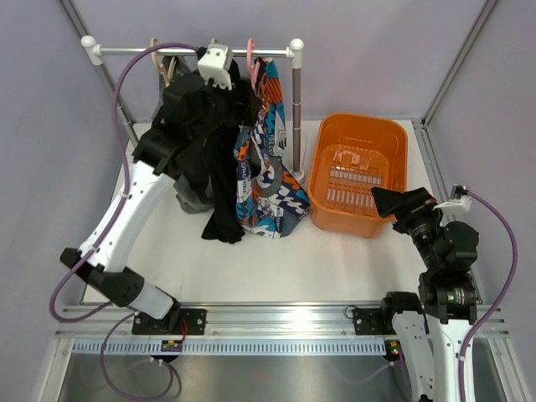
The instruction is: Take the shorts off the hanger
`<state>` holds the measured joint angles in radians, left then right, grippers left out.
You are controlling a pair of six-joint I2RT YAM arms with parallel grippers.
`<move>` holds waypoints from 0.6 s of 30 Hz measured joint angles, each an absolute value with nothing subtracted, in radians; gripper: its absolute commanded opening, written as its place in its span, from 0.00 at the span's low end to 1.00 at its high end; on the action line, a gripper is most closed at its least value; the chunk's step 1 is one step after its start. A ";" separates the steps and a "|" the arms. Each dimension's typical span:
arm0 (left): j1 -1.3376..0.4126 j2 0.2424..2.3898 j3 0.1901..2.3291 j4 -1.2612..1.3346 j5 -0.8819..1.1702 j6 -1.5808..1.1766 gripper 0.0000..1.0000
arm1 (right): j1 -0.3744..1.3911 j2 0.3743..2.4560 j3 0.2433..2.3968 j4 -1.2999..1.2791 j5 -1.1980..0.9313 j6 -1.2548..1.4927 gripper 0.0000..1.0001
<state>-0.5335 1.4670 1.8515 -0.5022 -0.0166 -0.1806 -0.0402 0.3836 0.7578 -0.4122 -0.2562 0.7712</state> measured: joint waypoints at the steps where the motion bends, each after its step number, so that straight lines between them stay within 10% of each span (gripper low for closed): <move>1: -0.544 1.499 1.877 -0.503 -0.057 -0.169 0.77 | -0.040 0.384 0.757 -0.412 -0.257 0.772 0.99; 18: -0.563 1.782 2.035 -0.440 -0.349 -0.093 0.78 | -0.040 0.375 0.751 -0.413 -0.257 0.773 0.99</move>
